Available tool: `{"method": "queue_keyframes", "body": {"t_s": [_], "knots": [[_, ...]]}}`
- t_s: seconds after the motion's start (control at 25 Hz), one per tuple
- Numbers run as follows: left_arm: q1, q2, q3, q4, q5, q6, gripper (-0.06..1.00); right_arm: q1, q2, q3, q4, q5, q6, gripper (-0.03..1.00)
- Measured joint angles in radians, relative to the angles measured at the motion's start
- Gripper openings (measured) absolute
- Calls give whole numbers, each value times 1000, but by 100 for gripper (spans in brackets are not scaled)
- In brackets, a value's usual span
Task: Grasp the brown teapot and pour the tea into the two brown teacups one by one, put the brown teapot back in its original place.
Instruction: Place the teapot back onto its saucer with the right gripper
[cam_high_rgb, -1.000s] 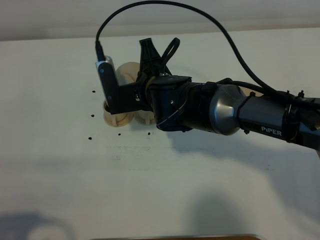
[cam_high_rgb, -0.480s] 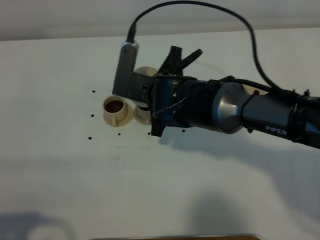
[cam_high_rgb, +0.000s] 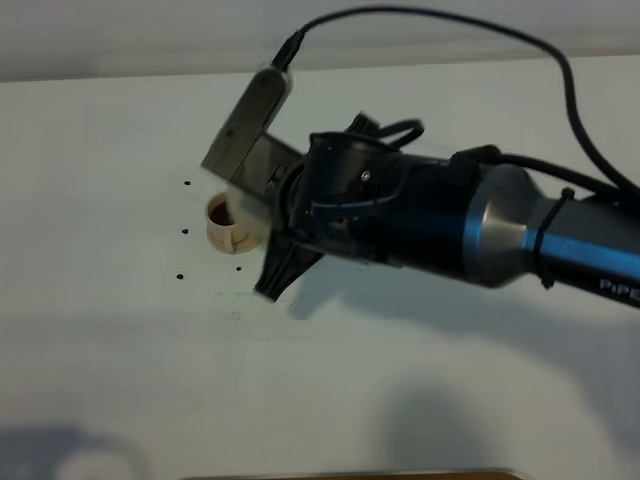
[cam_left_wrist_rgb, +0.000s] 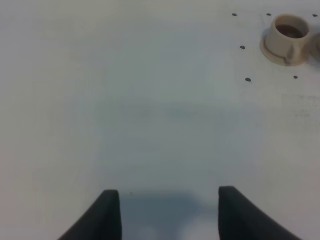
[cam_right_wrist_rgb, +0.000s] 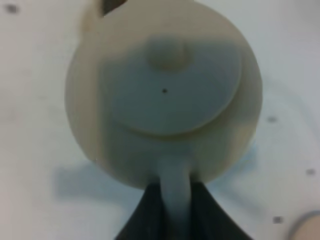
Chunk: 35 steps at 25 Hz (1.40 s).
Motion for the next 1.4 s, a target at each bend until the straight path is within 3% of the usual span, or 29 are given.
{"method": "queue_keyframes", "body": {"t_s": [0.36,0.96,1.4], "knots": [[0,0,0,0,0,0,50,22,20,0,196,-46,-23,8],[0,0,0,0,0,0,50,8,193,0,273,-206,-27,8],[0,0,0,0,-1,1,50,1,209,-2,285,-221,-43,8]]}}
